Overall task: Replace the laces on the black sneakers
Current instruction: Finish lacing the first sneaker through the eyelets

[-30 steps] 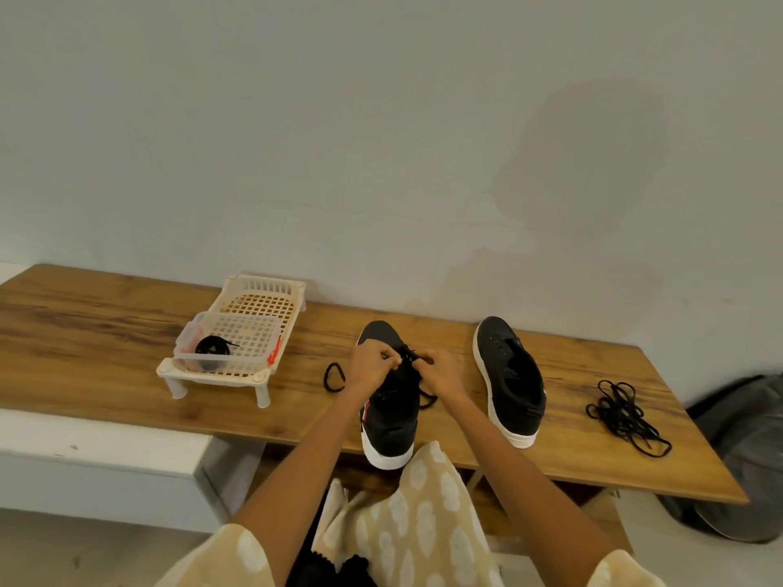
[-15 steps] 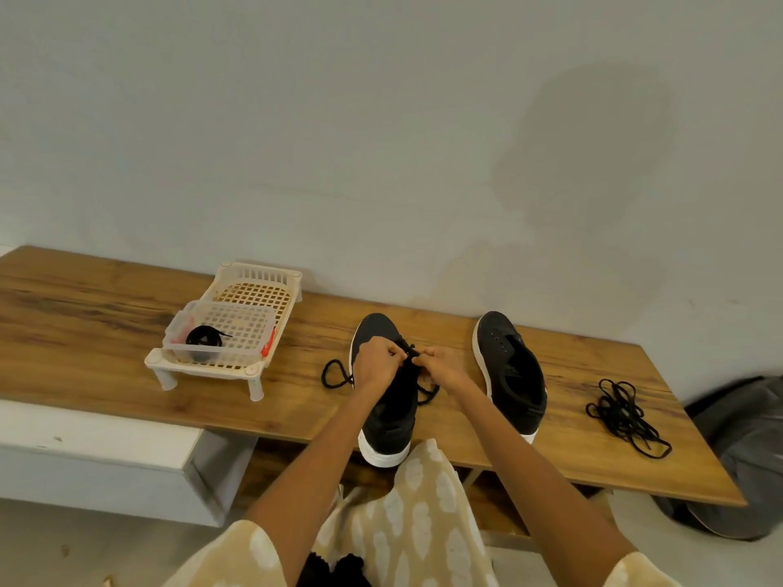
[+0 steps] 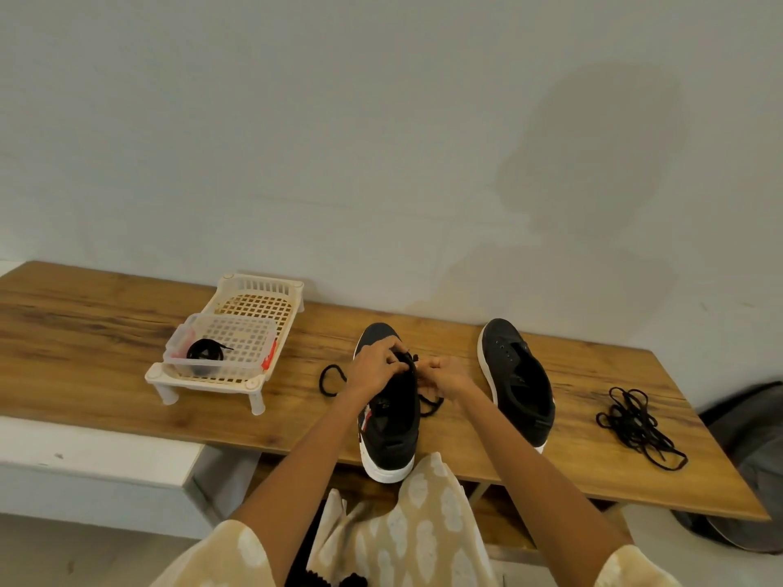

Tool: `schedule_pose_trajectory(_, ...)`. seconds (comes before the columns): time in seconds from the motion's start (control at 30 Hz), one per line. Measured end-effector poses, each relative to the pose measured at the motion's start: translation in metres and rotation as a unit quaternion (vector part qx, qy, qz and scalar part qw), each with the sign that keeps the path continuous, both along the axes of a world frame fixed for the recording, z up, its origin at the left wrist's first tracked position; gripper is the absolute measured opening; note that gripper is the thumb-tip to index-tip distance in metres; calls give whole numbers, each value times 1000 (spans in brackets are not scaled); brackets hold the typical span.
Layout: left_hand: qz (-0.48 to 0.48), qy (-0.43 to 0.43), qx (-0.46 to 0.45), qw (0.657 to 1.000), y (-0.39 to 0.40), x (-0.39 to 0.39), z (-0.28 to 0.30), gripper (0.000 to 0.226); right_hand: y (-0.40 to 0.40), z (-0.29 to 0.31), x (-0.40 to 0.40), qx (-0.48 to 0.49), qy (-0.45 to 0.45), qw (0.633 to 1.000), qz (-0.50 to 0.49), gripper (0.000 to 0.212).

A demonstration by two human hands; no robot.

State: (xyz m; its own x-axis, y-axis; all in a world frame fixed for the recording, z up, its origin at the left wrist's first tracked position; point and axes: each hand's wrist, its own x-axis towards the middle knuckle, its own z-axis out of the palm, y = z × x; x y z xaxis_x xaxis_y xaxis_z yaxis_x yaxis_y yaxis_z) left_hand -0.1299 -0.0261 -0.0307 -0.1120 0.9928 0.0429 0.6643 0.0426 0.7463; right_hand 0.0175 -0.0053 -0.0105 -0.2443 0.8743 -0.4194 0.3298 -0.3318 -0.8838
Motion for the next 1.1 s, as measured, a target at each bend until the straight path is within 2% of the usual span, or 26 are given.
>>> schedule_pose_trajectory(0.1,-58,41,-10,997,3,-4,4,21,3,2,-2,78,-100,992,20,31)
schedule_pose_trajectory(0.17,-99,71,-13,993,6,-3,7,31,7,6,-4,111,-102,988,17,34)
schedule_pose_trajectory(0.23,-93,57,-16,994,10,-3,9,33,12,17,-4,106,-56,993,-4,32)
schedule_pose_trajectory(0.3,-76,44,-26,996,13,-1,15,27,19,36,-2,102,2,994,-38,29)
schedule_pose_trajectory(0.43,-84,59,-26,994,15,6,23,22,28,78,7,115,125,981,-94,23)
schedule_pose_trajectory(0.53,-31,-5,-17,999,17,13,30,22,27,98,17,146,176,967,-115,21)
schedule_pose_trajectory(0.6,5,-46,6,999,18,18,45,22,27,96,27,199,119,968,-96,17)
schedule_pose_trajectory(0.7,35,-90,71,993,18,22,73,18,19,76,37,276,-102,953,74,17)
schedule_pose_trajectory(0.77,19,-98,94,991,19,26,91,17,9,65,32,284,-189,929,144,23)
schedule_pose_trajectory(0.83,-12,-109,88,990,16,34,105,13,1,63,21,301,-213,921,127,22)
schedule_pose_trajectory(0.93,-20,-193,95,976,11,40,121,10,-1,71,9,323,-217,914,114,23)
schedule_pose_trajectory(1.03,-16,-163,95,982,10,30,124,12,2,84,7,338,-183,918,96,23)
schedule_pose_trajectory(1.1,11,-184,88,979,9,21,117,18,6,93,10,345,-148,923,80,21)
